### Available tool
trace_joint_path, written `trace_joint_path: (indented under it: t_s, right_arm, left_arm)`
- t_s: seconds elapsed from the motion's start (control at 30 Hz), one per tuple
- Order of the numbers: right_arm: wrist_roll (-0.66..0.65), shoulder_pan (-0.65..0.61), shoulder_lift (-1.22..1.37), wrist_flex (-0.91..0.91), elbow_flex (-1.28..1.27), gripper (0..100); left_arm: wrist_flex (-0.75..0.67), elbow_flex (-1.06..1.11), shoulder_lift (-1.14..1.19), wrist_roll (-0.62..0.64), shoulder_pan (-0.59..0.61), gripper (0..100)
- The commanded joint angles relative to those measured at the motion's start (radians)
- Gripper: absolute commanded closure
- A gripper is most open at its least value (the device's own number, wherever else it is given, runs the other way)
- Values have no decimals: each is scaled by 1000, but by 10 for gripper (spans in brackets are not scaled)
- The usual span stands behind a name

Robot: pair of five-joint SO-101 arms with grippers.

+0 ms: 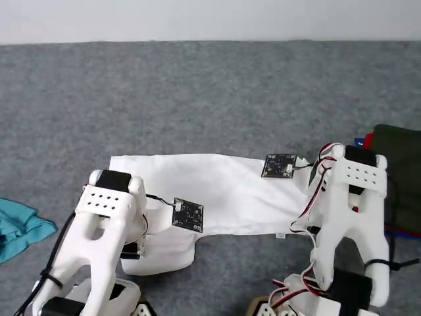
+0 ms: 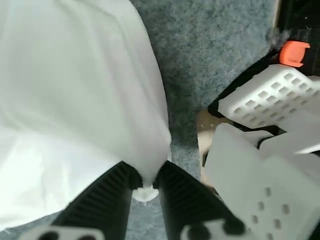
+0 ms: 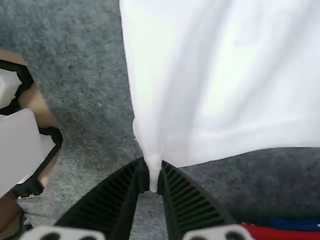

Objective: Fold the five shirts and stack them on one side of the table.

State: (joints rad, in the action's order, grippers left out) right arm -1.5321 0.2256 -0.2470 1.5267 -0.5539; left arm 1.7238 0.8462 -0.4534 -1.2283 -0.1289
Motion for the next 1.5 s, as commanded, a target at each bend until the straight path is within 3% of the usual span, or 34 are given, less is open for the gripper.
trace_joint_path:
  t_s: [0.0,0.17,0.37,0.6,0.73,0.87,1.0,1.23,1.47]
  right_arm:
    - [-12,12,-45,4,6,986]
    - [2,24,-48,4,8,865]
    - [169,54,-48,-59,51,726]
    - [287,50,-39,-96,144,728]
    - [450,50,-39,-197,144,729]
    - [647,12,-38,-268,144,816]
    - [695,-70,-24,-292,141,995]
    - [781,-117,182,-475,141,979]
    - [781,-50,486,-760,216,976]
  left_arm:
    - [32,1,-25,-9,5,985]
    - [31,-2,-18,3,64,972]
    - [31,-12,-26,48,209,848]
    - [32,-81,-28,75,265,841]
    - [29,-168,-28,164,259,844]
    - [25,-294,-26,262,258,967]
    - [-58,-325,-26,471,259,987]
    - [-146,-320,-25,770,259,987]
    - [-170,-326,-25,809,259,987]
